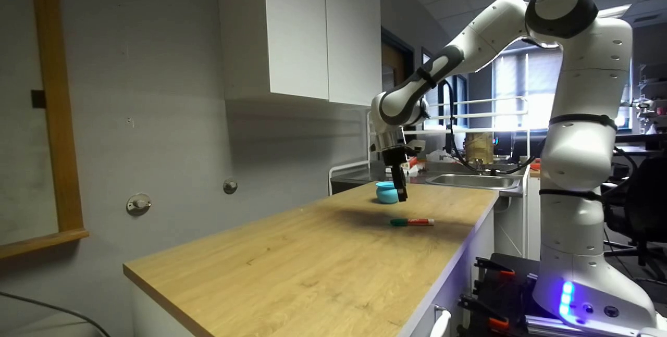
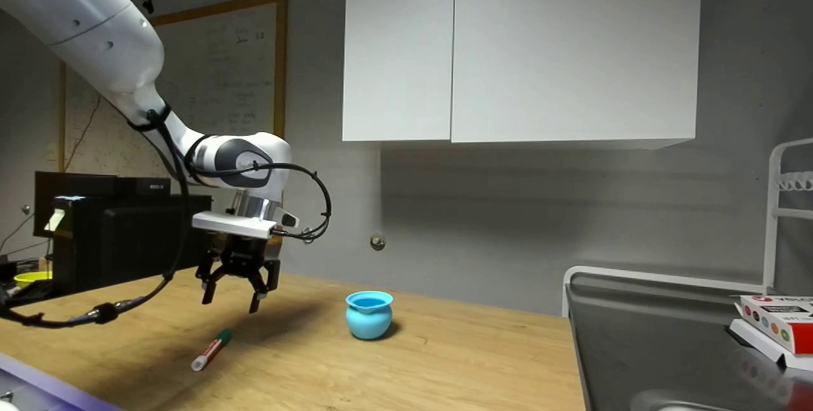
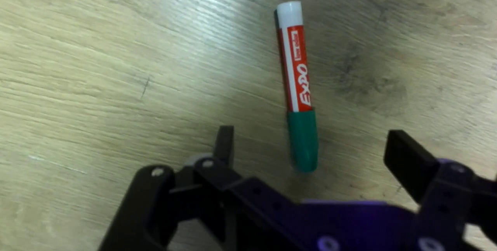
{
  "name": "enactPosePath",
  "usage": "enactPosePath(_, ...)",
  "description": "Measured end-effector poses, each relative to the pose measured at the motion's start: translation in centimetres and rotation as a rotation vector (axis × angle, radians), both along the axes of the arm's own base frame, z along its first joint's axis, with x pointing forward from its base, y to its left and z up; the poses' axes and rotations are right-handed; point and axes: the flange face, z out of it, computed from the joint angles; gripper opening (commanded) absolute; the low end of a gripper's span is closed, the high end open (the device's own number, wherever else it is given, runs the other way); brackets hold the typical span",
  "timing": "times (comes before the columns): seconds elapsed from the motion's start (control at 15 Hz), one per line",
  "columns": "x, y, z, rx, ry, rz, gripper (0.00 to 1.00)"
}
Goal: Put the marker in the blue vessel
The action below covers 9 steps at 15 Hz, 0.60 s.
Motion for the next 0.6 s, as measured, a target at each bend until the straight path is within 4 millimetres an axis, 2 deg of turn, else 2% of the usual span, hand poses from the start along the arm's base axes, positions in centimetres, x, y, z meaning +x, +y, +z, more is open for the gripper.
enactPosePath(0.4, 0.0, -2.0, -2.5, 0.011, -0.039, 0.010, 1.00)
enactPosePath(0.6, -0.4, -1.7, -3.7, 0.012, -0.030, 0.020, 1.00)
